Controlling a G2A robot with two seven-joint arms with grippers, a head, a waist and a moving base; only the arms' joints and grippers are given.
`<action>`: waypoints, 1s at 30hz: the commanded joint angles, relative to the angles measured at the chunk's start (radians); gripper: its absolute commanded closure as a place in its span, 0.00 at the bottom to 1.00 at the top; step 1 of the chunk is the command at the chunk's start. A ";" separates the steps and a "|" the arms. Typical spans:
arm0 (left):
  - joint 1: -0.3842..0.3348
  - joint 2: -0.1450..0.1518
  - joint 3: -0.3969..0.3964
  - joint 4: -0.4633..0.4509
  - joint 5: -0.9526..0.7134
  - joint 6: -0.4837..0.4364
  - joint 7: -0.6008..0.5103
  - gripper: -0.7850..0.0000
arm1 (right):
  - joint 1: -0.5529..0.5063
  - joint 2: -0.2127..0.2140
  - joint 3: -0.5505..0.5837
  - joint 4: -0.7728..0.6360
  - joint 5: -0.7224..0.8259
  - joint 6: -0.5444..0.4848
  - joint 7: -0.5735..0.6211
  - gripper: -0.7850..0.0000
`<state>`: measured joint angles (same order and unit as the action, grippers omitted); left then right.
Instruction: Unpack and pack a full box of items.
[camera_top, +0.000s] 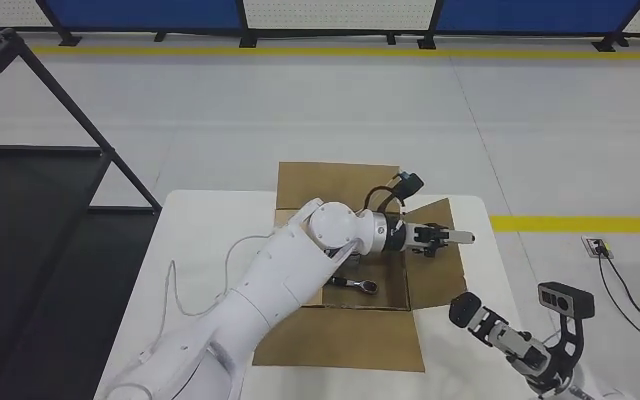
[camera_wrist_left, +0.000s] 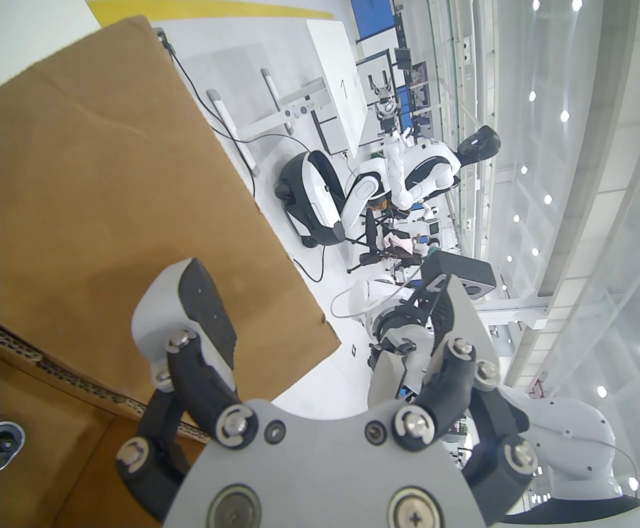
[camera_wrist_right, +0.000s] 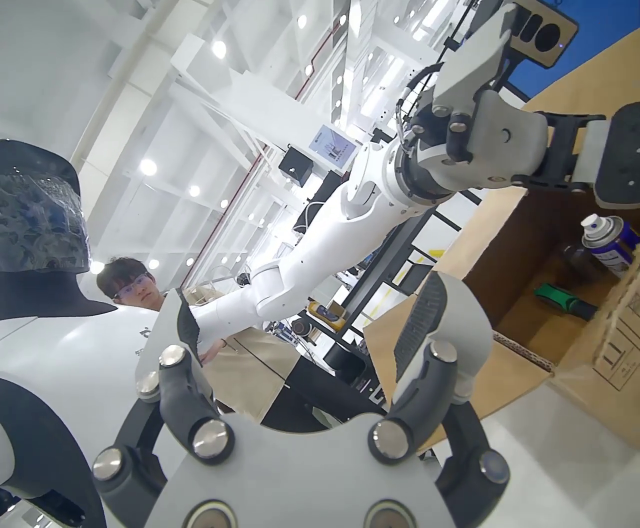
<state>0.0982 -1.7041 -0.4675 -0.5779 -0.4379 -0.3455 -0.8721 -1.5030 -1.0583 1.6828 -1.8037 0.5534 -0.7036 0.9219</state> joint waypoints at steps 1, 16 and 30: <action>-0.007 -0.013 -0.005 0.028 -0.007 -0.019 -0.006 0.00 | 0.012 -0.002 -0.006 0.000 -0.076 0.031 -0.057 0.00; -0.042 -0.024 -0.090 0.150 -0.015 -0.151 -0.032 0.00 | 0.021 -0.008 -0.021 0.040 -0.221 0.094 -0.216 0.00; 0.085 0.184 -0.318 -0.032 0.173 -0.315 0.102 0.00 | 0.083 -0.003 -0.053 0.134 -0.234 0.214 -0.172 0.00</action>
<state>0.1509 -1.5496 -0.7545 -0.5595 -0.3061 -0.6671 -0.7985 -1.4247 -1.0613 1.6331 -1.6765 0.3201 -0.4927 0.7472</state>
